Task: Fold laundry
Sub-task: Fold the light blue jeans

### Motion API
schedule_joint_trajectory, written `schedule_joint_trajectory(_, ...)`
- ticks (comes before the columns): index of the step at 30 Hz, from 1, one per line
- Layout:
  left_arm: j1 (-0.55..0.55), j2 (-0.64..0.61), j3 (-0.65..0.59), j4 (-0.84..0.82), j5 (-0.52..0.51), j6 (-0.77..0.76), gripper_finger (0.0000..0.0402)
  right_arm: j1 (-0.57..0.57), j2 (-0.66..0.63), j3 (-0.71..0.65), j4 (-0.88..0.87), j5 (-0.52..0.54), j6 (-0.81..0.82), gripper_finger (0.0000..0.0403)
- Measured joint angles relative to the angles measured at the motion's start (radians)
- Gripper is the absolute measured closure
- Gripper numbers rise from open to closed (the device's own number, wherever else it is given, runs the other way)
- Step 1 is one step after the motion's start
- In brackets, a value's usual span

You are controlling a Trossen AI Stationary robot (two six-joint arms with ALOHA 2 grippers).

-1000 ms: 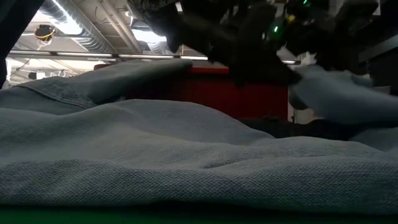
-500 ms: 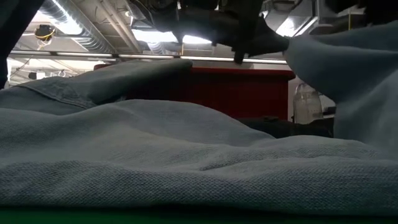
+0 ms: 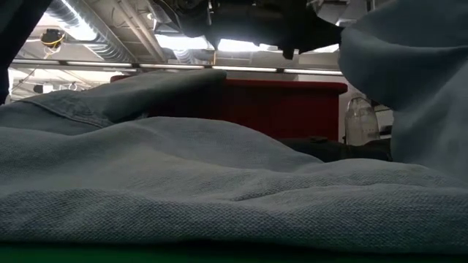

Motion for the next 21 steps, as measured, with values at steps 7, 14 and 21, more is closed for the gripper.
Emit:
schedule_joint_trajectory(7, -0.002, 0.000, 0.000, 0.048, 0.080, 0.023, 0.0398, 0.161, 0.021, 0.000, 0.159, 0.311, -0.026, 0.0401)
schedule_joint_trajectory(14, -0.001, -0.005, 0.000, 0.054, 0.196, 0.045, 0.0398, 0.217, 0.130, 0.000, 0.313, 0.364, -0.118, 0.0400)
schedule_joint_trajectory(21, -0.001, -0.014, -0.001, 0.038, 0.309, 0.171, 0.0398, 0.213, 0.233, 0.000, 0.495, 0.367, -0.339, 0.0400)
